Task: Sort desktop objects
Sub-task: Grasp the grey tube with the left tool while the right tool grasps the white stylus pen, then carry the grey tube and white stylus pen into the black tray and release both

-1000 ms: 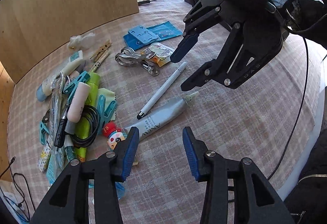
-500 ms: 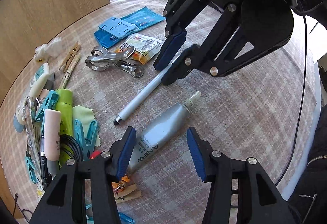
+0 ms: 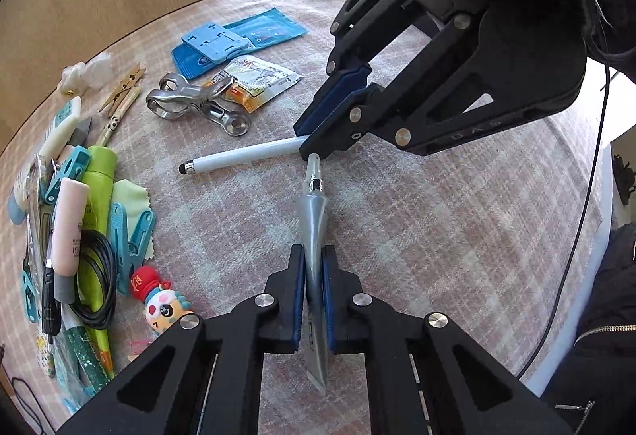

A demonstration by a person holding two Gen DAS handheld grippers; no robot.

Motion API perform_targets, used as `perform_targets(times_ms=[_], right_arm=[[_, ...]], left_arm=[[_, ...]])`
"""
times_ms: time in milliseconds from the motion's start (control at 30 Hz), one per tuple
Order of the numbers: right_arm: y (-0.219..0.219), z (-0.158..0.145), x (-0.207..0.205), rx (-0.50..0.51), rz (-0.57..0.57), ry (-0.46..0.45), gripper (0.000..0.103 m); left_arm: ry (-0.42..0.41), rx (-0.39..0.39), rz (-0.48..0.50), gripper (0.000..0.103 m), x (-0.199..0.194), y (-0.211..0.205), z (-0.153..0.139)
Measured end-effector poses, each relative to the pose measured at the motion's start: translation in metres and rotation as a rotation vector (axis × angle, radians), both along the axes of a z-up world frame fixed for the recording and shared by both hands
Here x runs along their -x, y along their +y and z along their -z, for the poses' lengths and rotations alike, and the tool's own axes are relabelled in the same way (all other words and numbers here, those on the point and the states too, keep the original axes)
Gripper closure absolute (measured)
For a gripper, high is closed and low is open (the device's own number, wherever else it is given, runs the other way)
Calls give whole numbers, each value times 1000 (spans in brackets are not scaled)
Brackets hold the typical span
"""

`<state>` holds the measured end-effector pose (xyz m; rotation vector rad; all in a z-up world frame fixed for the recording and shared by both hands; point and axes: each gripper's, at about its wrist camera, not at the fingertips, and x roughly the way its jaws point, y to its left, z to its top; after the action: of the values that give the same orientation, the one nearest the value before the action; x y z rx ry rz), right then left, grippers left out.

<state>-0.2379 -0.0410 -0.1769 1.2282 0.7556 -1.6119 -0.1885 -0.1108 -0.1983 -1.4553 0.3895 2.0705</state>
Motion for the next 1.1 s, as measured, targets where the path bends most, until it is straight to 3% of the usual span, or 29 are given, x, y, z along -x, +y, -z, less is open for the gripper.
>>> perform_targets(times_ms=[233,367,567,833,1100], right_arm=[[38,-31,6,142,140,-45,94],[64,-43,7,192,217,-51,94],[112,-60,17,222,360,6,94],[260,-80,33,245,686,83,94],[396,-72,27,199,961,127,94]], left_arm=[[34,-80,-125,96,-12,-9,-22],[62,-69,-180,96,-8,0,-46],[90,-108,-181,96,7,26,-62],[141,-180,-33,96,48,138,-94],[143,-204,104,96,76,263,-104]])
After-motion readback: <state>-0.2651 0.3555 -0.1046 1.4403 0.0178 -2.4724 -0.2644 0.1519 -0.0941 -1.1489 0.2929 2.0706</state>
